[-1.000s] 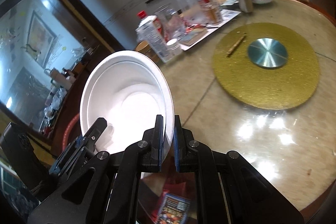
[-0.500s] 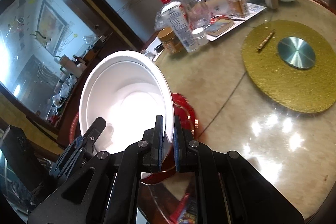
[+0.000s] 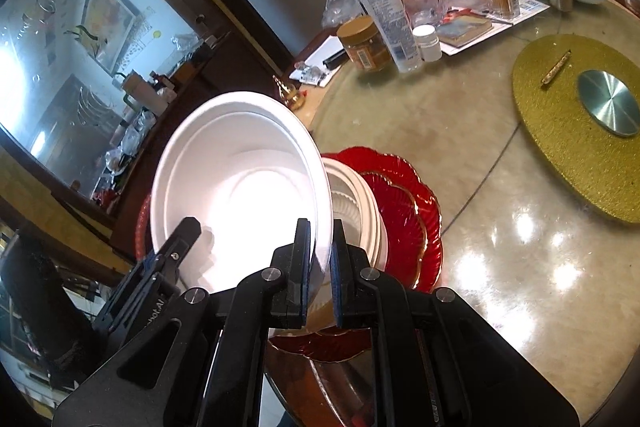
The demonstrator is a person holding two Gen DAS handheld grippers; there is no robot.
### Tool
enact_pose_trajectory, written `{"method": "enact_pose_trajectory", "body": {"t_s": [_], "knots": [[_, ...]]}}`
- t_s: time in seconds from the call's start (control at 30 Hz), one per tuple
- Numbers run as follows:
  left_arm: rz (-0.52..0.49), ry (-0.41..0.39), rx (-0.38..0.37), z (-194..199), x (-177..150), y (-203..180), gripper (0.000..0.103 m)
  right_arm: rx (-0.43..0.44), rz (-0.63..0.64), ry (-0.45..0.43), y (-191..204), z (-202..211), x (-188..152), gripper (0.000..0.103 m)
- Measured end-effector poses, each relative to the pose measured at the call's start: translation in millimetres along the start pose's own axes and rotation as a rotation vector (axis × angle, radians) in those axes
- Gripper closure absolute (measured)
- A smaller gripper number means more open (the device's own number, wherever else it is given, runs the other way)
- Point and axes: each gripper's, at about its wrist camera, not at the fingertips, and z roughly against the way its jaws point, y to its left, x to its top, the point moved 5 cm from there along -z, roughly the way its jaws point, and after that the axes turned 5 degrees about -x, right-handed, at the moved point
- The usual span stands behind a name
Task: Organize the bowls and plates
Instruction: 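Lower the white bowl onto the bowls on the red plates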
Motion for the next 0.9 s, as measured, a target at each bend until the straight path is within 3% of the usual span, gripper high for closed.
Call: {"method": "enact_pose_trajectory", "body": {"t_s": [0.9], "knots": [[0.005,0.064,-0.005,-15,-15,14,0.09,-0.078,0.061,0.052,1,-19,-5,0.094]]}}
